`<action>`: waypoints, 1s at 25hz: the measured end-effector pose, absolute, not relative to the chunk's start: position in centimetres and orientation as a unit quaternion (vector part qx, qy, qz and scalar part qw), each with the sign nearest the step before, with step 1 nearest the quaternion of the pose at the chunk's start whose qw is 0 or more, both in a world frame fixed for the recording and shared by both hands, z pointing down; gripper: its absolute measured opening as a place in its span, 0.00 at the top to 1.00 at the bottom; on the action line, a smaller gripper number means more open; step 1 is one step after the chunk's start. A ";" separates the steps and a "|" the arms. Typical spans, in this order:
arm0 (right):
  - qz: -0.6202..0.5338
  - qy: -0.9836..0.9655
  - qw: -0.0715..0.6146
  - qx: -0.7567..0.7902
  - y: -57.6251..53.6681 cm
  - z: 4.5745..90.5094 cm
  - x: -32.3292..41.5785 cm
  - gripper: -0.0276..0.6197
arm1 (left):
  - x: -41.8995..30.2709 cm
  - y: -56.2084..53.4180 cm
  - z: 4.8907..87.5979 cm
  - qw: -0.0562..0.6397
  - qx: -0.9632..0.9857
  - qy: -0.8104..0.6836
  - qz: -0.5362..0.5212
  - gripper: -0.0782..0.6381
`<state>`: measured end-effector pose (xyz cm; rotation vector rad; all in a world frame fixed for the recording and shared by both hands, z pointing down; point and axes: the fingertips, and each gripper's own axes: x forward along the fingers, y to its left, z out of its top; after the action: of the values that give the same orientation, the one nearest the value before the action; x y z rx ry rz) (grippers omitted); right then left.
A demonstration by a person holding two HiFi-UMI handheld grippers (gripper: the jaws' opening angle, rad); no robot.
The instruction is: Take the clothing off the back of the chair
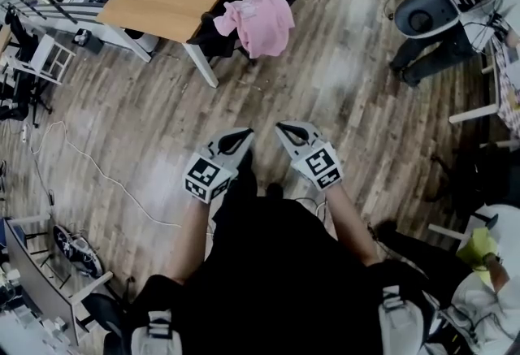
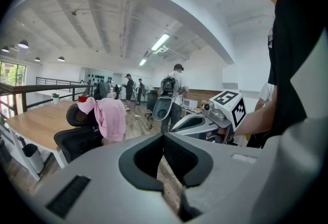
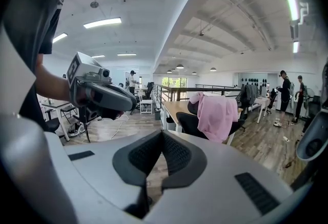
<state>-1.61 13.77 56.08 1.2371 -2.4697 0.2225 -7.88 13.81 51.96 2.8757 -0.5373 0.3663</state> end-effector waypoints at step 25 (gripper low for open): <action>0.097 -0.850 0.202 0.477 1.0 57.4 -0.9 0.96 | -6.9 0.1 52.9 0.097 0.979 -0.117 0.136 0.89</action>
<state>-0.95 1.02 57.43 1.3318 -2.3726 0.2697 -6.87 0.07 52.91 2.8983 -0.3475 0.4025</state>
